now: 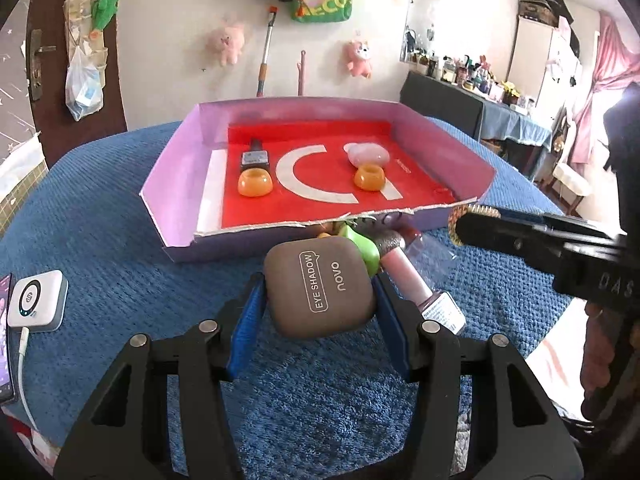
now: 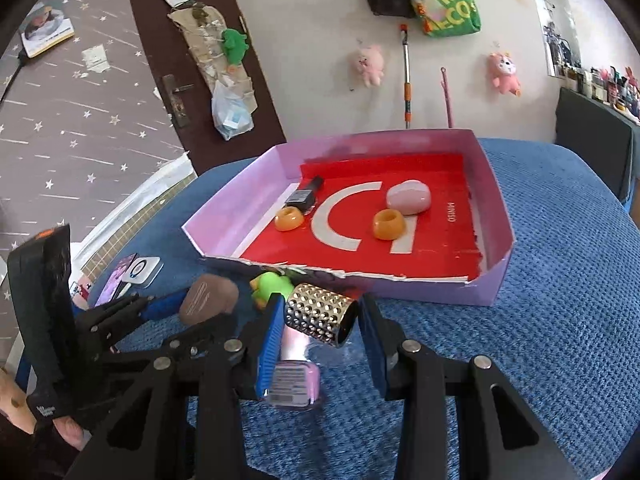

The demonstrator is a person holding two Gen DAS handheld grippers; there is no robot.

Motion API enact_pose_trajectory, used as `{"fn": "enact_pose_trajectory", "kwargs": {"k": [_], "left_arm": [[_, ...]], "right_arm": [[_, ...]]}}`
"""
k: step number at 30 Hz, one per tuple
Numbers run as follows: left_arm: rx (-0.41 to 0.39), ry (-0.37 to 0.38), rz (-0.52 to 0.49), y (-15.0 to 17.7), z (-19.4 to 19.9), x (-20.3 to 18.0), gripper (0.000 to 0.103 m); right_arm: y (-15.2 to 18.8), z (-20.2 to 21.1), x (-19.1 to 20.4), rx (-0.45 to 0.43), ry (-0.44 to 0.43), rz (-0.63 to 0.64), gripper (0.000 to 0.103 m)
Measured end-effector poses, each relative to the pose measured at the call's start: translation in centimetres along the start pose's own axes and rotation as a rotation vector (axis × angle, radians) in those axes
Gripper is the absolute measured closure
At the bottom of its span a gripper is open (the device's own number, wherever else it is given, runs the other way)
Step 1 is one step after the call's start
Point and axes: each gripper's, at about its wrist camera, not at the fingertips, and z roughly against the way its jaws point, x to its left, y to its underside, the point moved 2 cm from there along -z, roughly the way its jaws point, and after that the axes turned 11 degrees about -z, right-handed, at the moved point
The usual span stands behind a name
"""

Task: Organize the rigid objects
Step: 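Grasp the brown eye shadow case with the left gripper while the right grasps the silver cylinder, then lift and carry the eye shadow case and silver cylinder over the box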

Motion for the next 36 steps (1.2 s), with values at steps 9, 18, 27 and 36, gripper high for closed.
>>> {"fn": "enact_pose_trajectory", "kwargs": {"k": [9, 18, 27, 36], "left_arm": [[-0.008, -0.003, 0.002, 0.0, 0.1, 0.2, 0.051], [-0.015, -0.005, 0.003, -0.4, 0.2, 0.2, 0.051], [-0.032, -0.012, 0.0, -1.7, 0.2, 0.9, 0.051], [-0.037, -0.014, -0.002, -2.5, -0.2, 1.3, 0.051]], "right_arm": [[0.2, -0.1, 0.1, 0.008, -0.008, -0.003, 0.063], [0.2, -0.2, 0.1, 0.01, -0.012, -0.006, 0.063], [0.0, -0.3, 0.0, 0.007, -0.016, -0.01, 0.063], [-0.9, -0.4, -0.4, 0.002, -0.024, -0.017, 0.063]]}}
